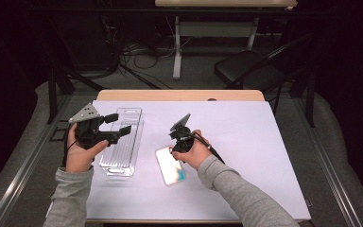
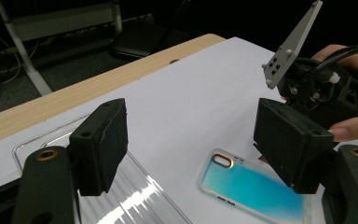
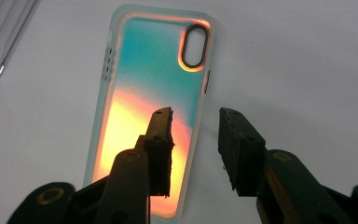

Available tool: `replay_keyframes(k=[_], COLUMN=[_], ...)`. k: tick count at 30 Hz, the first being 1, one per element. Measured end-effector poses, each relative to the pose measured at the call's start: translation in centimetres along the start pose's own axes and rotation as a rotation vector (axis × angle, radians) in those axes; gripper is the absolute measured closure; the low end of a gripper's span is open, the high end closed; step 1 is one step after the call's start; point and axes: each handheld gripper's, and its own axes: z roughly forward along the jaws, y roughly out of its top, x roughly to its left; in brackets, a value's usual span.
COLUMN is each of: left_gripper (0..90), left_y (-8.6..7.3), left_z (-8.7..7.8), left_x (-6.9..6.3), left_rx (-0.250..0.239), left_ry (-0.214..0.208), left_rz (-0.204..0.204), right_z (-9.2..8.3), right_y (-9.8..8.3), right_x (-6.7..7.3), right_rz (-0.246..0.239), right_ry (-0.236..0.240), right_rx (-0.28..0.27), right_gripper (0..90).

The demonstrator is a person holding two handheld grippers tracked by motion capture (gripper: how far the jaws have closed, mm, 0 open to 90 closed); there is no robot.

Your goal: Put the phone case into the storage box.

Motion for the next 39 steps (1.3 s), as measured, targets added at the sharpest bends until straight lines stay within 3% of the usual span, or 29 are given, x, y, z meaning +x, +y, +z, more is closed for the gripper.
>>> replay_keyframes(k=[7, 8, 24, 39], left_gripper=[26.1, 26.1, 26.1, 26.1], left_y=[0.0, 0.0, -0.1, -0.2], left_z=[0.0, 0.0, 0.0, 0.1], left_x=[0.0, 0.0, 0.1, 0.2], left_rx=[-0.003, -0.002, 0.001, 0.006], left_ry=[-0.002, -0.001, 0.002, 0.004], left_rz=[0.0, -0.001, -0.004, -0.006], right_z=[0.8, 0.9, 2.2, 2.5], right_y=[0.0, 0.0, -0.2, -0.2], right_x=[0.0, -0.1, -0.2, -0.2], right_rz=[0.037, 0.019, 0.071, 0.084], right_ry=[-0.005, -0.005, 0.011, 0.008], right_rx=[0.025, 0.026, 0.029, 0.032], right_gripper=[68.1, 68.4, 76.9, 80.0])
